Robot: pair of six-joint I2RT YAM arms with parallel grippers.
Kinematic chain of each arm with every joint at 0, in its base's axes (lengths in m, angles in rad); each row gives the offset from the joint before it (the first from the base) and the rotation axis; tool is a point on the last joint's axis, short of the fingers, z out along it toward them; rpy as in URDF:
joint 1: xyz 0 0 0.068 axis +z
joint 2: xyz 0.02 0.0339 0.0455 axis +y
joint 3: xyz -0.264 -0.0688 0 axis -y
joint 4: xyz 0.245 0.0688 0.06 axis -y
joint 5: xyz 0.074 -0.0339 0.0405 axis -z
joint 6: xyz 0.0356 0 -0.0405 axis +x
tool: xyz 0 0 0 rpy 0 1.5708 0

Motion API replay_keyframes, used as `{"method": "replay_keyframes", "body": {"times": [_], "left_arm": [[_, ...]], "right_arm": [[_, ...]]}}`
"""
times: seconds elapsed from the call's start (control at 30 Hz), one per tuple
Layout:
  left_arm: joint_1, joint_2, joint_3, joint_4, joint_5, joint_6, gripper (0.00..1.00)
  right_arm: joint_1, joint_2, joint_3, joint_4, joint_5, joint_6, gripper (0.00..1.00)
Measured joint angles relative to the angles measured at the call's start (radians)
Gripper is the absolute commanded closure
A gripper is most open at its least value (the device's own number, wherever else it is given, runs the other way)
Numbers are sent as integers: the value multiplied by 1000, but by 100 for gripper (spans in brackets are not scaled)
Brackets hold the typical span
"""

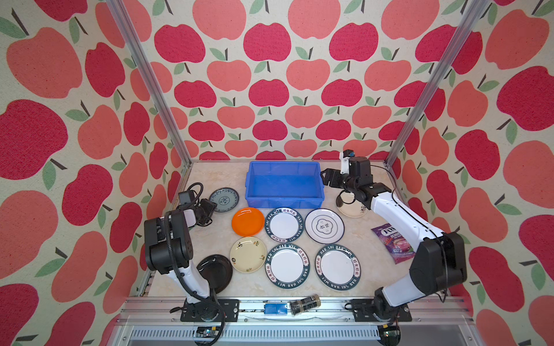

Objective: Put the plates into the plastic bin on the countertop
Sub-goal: 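Close the left gripper on the rim of the blue floral plate, then lift the blue floral plate with the left gripper over the blue bin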

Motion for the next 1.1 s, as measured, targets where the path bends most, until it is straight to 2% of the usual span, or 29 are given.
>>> {"method": "replay_keyframes", "body": {"times": [0.07,0.23,0.43,0.57,0.67,0.87,1.1], "left_arm": [[-4,18,11,19,-2,-9,52],[-27,48,33,40,-18,-14,64],[-35,81,55,61,-19,-16,71],[-37,82,54,53,-32,-16,83],[-39,84,54,49,-38,-16,84],[-38,85,51,50,-27,-16,100],[-44,80,69,21,-37,-5,100]], "right_arm": [[0,6,6,1,0,1,14],[5,10,9,4,-6,3,15],[8,10,9,11,-7,4,15],[8,10,9,26,-8,5,15],[8,10,9,27,-16,8,14],[18,16,9,27,-23,8,14],[26,28,10,26,-22,7,14]]}}
